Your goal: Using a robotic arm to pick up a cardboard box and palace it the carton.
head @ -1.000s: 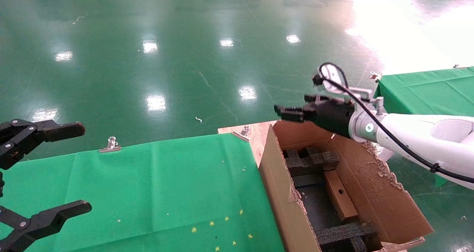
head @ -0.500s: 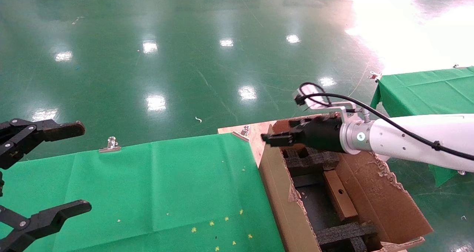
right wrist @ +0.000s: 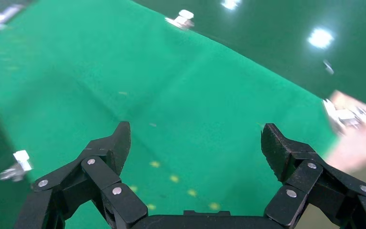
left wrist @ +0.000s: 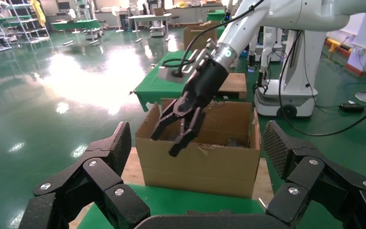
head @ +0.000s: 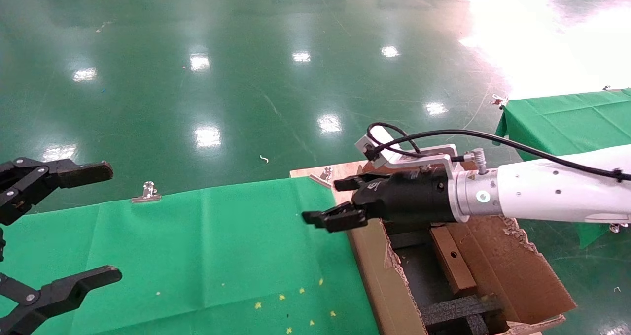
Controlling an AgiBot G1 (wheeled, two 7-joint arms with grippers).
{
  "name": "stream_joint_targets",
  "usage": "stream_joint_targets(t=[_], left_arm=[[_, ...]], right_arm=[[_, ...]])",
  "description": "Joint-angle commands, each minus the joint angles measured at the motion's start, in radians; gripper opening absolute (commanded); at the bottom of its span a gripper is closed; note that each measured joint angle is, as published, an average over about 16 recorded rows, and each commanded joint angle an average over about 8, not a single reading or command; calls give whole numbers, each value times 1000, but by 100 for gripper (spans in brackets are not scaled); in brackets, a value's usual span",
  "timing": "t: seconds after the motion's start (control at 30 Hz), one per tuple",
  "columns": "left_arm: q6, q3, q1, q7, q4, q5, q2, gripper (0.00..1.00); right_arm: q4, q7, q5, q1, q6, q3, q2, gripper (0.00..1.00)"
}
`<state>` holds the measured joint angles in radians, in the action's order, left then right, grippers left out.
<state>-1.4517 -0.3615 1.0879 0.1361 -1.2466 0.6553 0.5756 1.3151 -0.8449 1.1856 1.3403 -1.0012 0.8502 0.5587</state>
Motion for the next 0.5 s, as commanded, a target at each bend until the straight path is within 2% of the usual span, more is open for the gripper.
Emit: stream_joint_targets(t=[0.03,0.5], left_arm=[[0,0,0,0,0,0,0,100],[0,0,0,0,0,0,0,100]], right_arm=[[-3,63,-43,-25,-47,-54,5,100],[-24,506,-350,-205,-381,-439,40,100]])
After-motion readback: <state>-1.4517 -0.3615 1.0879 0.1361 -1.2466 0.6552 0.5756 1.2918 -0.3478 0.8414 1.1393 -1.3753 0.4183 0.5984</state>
